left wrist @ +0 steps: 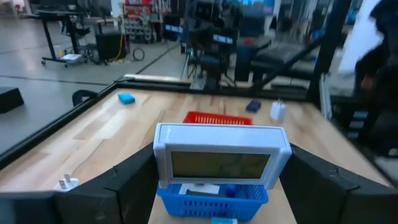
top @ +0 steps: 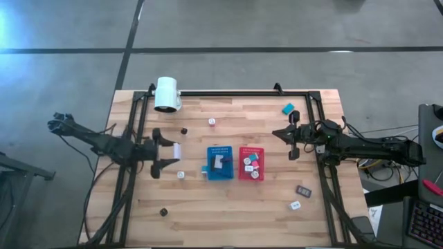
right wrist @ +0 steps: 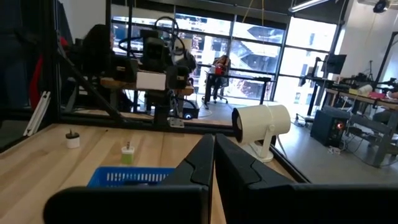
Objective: Sort adapters and digital timers
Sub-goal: Put the white timer into the blue bin, then put the bottom right white charger adaptor into the red bin
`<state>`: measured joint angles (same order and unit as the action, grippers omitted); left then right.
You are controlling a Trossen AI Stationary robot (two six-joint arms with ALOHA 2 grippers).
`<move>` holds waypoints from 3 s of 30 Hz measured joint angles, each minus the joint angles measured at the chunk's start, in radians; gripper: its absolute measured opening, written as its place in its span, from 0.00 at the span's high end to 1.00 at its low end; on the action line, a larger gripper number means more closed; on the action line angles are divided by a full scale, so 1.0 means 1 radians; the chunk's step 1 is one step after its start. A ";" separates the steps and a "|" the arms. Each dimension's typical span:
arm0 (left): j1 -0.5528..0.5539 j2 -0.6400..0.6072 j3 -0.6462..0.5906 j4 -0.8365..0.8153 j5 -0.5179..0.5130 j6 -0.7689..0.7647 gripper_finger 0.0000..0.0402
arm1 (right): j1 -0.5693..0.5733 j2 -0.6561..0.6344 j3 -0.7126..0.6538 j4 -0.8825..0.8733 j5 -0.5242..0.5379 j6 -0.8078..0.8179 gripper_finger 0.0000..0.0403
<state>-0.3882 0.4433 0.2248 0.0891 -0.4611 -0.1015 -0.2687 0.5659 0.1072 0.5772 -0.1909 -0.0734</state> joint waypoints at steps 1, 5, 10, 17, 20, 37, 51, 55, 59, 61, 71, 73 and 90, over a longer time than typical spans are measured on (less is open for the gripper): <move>0.000 -0.030 -0.022 0.016 0.001 -0.007 0.29 | 0.000 0.000 0.000 -0.002 0.000 0.000 0.98; 0.000 -0.113 -0.076 0.038 -0.006 -0.021 0.29 | 0.000 0.008 0.000 -0.003 0.000 0.004 0.98; 0.000 -0.153 -0.110 0.036 -0.007 -0.037 0.29 | 0.000 0.028 0.000 0.000 0.000 0.009 0.98; 0.000 -0.114 -0.103 0.050 -0.009 -0.086 0.29 | 0.000 0.033 0.000 0.005 0.001 0.029 0.98; 0.002 -0.057 -0.063 0.079 -0.052 -0.091 0.29 | 0.000 0.032 0.000 0.004 0.003 0.020 0.98; 0.139 0.832 0.530 -0.170 -0.012 0.015 0.29 | 0.000 0.034 0.000 0.003 0.010 0.014 0.98; 0.249 1.319 0.791 -0.285 0.272 0.054 0.29 | 0.000 0.034 -0.001 -0.004 0.010 0.010 0.98; 0.251 1.337 0.816 -0.304 0.279 0.054 0.29 | 0.000 0.034 -0.001 -0.004 0.009 0.010 0.98; 0.251 1.339 0.825 -0.310 0.280 0.050 0.28 | 0.000 0.033 -0.001 -0.005 0.009 0.011 0.98; 0.251 1.339 0.827 -0.311 0.281 0.043 0.22 | 0.000 0.033 -0.001 -0.005 0.009 0.011 0.98; 0.250 1.277 0.827 -0.316 0.282 0.110 0.06 | 0.000 0.033 -0.001 -0.006 0.008 0.014 0.98; 0.249 1.218 0.826 -0.314 0.282 0.153 0.07 | 0.000 0.033 -0.001 -0.006 0.008 0.010 0.98; 0.397 0.488 0.343 0.228 0.317 0.398 0.62 | 0.000 0.034 -0.001 -0.006 0.008 -0.016 0.98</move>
<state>0.0087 0.9312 0.5680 0.3169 -0.1444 0.2962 -0.2691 0.5995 0.1065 0.5711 -0.1825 -0.0896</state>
